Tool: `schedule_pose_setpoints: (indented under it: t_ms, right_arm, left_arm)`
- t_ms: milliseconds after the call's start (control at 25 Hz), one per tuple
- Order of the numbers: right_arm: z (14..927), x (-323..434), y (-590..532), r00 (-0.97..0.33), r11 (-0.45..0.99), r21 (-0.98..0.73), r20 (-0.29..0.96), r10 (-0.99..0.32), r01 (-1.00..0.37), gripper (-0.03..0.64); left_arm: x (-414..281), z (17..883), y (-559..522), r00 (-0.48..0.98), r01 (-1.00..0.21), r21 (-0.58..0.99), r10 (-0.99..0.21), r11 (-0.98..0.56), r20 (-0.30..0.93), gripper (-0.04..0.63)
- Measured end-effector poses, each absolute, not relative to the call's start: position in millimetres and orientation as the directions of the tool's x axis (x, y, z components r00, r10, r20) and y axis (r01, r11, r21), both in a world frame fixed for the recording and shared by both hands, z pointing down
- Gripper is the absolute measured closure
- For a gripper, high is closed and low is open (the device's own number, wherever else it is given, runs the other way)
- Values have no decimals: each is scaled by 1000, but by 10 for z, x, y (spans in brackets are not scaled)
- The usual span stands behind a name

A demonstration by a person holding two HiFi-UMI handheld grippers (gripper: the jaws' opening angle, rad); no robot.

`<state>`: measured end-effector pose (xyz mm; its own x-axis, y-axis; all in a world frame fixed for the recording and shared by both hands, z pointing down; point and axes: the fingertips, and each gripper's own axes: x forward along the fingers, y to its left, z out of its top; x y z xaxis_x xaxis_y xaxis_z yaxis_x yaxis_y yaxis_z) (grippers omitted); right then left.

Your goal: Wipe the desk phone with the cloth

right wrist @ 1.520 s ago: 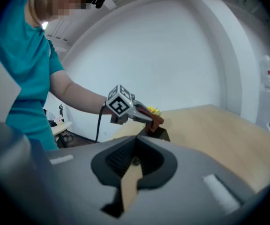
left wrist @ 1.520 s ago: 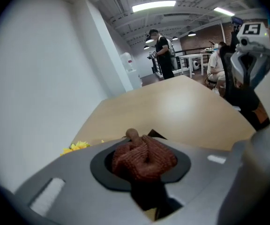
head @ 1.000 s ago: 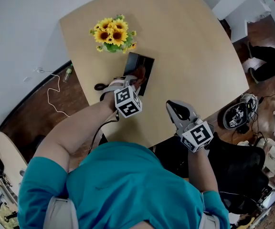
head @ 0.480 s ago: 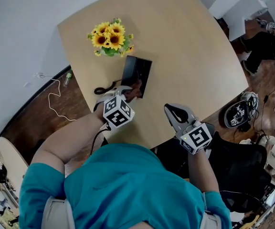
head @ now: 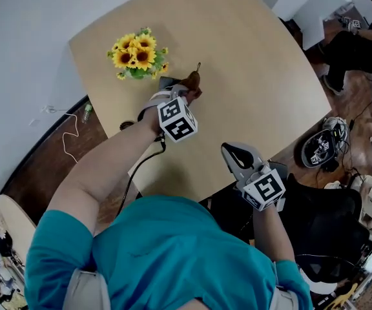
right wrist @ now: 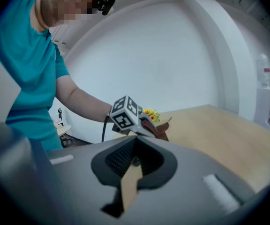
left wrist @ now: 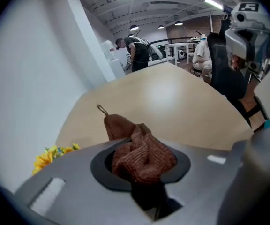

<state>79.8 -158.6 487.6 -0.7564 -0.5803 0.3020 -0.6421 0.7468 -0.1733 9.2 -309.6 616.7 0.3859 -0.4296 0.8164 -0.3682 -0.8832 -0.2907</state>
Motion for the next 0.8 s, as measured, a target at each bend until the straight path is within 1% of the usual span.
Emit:
schedule_pose_setpoints:
  t_ms: [120,280,440,520,600,720,800]
  right_arm:
    - [4908,850,-1573,-753,738,-185,297,-587,-649,615]
    - [4959,861,-1534,-754,733,-201,291,-589,-650,615]
    - [4965,807,-1549,-762,739,-207,281,-583,-641,615]
    - [4951,779,-1571,-764,740,-207,275,-583,-640,615]
    - [4939,778,-1594,-765,741,-206,271,-584,-639,615]
    - [4970,825,-1616,-760,733,-215,274,-589,-645,615]
    - [5019,852,-1629,-756,725,-225,280,-592,-651,615]
  left_arm:
    - [37,6378,-2711,372,-313,-270,-379,-911,848,480]
    - [-187,6783,-1921,339,-229,-173,-245,-958,909,482]
    - [-445,6937,-1482,317,-223,-64,-135,-973,939,482]
    - [-486,6743,-1544,355,-219,-34,-112,-975,928,482]
    - [-448,6336,-1822,439,-193,-27,-111,-981,891,482]
    - [-315,5595,-2504,560,-114,-50,-106,-992,822,482]
    - [-249,5283,-2974,577,-69,-62,-91,-996,812,482]
